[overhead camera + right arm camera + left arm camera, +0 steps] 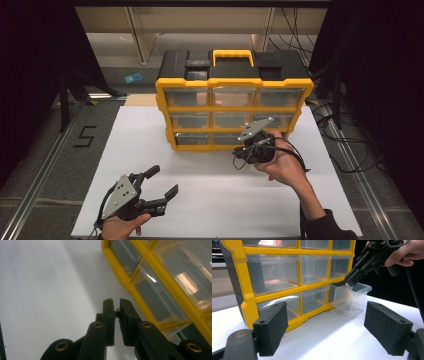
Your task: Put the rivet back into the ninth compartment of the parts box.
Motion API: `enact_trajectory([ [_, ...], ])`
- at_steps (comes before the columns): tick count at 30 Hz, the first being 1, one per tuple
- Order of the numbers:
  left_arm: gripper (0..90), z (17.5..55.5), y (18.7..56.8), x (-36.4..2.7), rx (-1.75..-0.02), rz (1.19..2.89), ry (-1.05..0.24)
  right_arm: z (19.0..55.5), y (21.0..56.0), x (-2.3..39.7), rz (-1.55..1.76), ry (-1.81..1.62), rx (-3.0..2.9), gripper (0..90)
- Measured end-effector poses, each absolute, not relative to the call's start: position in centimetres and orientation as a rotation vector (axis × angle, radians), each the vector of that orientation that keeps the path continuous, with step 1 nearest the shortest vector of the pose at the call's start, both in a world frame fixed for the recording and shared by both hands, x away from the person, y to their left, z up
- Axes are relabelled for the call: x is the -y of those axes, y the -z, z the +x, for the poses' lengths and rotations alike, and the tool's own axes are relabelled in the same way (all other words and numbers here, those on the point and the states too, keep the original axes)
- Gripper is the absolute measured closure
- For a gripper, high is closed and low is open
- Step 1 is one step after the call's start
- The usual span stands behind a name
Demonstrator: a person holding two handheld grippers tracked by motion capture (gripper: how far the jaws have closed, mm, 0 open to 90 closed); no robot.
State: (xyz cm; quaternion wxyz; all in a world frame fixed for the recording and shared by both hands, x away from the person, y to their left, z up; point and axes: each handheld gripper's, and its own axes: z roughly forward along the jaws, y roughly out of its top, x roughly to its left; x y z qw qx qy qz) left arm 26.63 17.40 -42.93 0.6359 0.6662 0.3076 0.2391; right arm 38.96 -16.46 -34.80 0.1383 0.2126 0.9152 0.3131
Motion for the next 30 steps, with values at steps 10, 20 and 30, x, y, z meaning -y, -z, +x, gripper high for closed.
enact_trajectory([
  [10, 18.8, 26.6, 42.9, -17.4, -0.705, 1.525, -0.546, 39.3, 33.9, 19.0, 0.665, -0.925, -2.602, 83.5],
  [20, 18.8, 26.6, 42.9, -17.4, -0.703, 1.526, -0.548, 40.0, 34.0, 21.3, 0.726, -0.928, -2.570, 83.5],
  [30, 18.8, 26.6, 42.9, -17.4, -0.705, 1.525, -0.546, 40.5, 34.6, 23.1, 0.806, -0.902, -2.553, 83.5],
])
